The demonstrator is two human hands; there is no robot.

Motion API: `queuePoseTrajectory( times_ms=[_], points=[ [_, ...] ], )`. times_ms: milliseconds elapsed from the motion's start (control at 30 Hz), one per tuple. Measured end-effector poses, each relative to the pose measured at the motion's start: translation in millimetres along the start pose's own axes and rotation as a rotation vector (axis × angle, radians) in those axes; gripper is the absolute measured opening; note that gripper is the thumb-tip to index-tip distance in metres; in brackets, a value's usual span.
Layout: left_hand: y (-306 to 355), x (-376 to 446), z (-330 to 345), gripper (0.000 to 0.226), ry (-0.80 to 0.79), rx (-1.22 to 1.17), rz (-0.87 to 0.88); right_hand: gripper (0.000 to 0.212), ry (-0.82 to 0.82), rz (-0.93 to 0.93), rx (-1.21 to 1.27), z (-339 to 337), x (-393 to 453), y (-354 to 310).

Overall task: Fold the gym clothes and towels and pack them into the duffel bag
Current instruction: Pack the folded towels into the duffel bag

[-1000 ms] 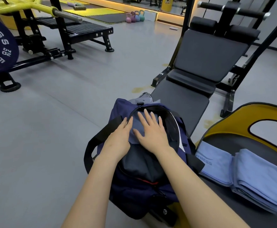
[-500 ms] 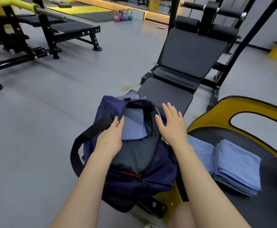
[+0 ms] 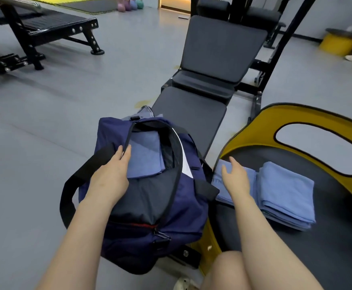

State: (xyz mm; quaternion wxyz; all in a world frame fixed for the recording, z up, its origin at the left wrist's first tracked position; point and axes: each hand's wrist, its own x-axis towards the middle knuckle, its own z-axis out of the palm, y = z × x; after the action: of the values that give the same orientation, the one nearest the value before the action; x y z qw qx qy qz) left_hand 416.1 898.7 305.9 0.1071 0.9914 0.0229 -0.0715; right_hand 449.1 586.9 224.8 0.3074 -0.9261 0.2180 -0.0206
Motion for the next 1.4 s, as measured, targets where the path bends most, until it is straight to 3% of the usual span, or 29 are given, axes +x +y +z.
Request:
queuePoseTrajectory(
  times_ms=[167,433,667,867,1100,1233,1400],
  points=[
    [2,1,2,0.087,-0.007,0.028,-0.005,0.048,-0.102,0.075,-0.223,18,4,12],
    [3,1,2,0.086,0.004,0.059,-0.004,0.069,-0.178,0.117,-0.442,29,3,2],
    [2,3,2,0.087,0.002,0.053,0.003,0.038,-0.161,0.115,-0.405,18,7,4],
    [3,3,3,0.085,0.004,0.053,0.012,0.067,-0.137,0.023,-0.322,11,6,7],
    [6,4,2,0.083,0.001,0.067,0.019,0.025,-0.061,0.165,-0.178,7,0,7],
    [6,4,3,0.083,-0.001,0.064,0.024,0.009,0.003,0.148,-0.157,10,-5,7],
    [5,2,2,0.083,0.003,0.058,0.024,0.006,0.076,0.067,0.065,14,-4,0]
  ],
)
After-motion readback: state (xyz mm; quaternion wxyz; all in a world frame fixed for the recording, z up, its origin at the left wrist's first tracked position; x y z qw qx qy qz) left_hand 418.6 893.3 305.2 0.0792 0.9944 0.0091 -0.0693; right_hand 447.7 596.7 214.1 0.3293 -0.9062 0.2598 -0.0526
